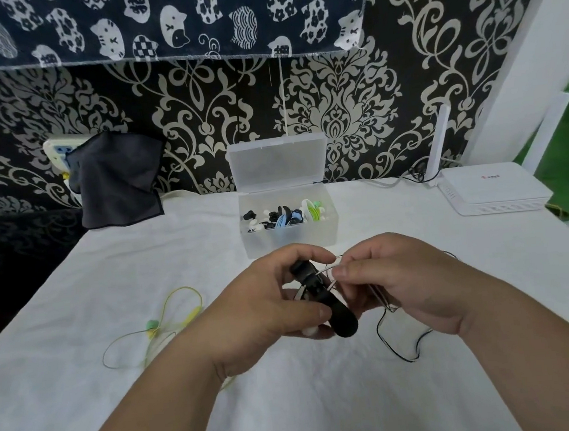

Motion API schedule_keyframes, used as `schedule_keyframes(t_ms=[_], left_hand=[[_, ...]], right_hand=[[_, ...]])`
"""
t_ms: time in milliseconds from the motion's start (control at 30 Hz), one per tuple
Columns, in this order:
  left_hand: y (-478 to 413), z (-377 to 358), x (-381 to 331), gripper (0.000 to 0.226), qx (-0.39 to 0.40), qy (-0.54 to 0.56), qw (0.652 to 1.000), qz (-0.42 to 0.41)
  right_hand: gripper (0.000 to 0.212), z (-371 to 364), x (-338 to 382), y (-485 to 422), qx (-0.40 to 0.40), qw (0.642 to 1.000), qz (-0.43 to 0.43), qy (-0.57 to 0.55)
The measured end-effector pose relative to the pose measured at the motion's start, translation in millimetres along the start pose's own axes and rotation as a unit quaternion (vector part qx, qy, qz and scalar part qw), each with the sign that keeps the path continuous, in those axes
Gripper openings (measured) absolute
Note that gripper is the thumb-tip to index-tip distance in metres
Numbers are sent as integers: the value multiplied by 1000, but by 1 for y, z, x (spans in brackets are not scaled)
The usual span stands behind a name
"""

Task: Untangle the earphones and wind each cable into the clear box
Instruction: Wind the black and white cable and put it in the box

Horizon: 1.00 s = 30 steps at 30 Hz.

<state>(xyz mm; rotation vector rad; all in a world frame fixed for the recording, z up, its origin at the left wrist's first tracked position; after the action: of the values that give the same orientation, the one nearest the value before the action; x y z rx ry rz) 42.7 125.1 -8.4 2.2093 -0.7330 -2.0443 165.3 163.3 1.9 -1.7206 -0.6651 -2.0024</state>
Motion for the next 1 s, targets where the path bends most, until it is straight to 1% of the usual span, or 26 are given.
schedule_keyframes(t_ms=[167, 267, 367, 433, 567, 700, 767, 867, 933, 1000], left_hand=[[-1, -4, 1, 51, 3, -22, 1000, -5], [-2, -1, 0, 48, -6, 32, 999, -5], [-2, 0, -1, 47, -4, 69, 998, -7], [-2, -1, -2, 49, 9, 85, 996, -7], [-2, -1, -2, 57, 19, 111, 994, -10], [-4, -1, 2, 67, 2, 149, 989, -4], [-4, -1, 2, 68, -8, 165, 986, -3], [-4, -3, 1, 57, -34, 167, 985, -2], [-4, 0, 3, 44, -73, 160, 984, 7], [-5, 1, 4, 35, -92, 153, 984, 10]], right_hand=[[42, 7, 2, 1, -33, 999, -4, -33], [43, 12, 4, 3, -52, 996, -3, -76], [31, 12, 8, 5, -65, 992, 1, -109], [28, 11, 10, 6, -68, 990, 0, -126], [38, 14, 6, 3, -95, 986, -1, -137], [37, 19, 3, 1, -133, 982, 6, -137], [36, 20, 2, 0, -142, 980, 11, -137], [33, 19, 1, 1, -143, 979, 9, -143], [36, 15, 1, 1, -128, 982, 7, -141], [40, 13, 1, 0, -116, 984, 8, -137]])
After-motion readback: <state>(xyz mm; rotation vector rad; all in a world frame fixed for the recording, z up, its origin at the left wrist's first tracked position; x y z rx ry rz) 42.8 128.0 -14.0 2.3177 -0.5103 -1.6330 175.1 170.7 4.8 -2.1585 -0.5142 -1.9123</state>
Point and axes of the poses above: each hand's wrist, its own y-axis away from the middle knuckle, its own z-axis out of the back of the hand, x = y × z, the point moved 8 cm from there along -y, towards the middle knuckle, and after that the axes turned 11 degrees about z, right-handed, at the moved point
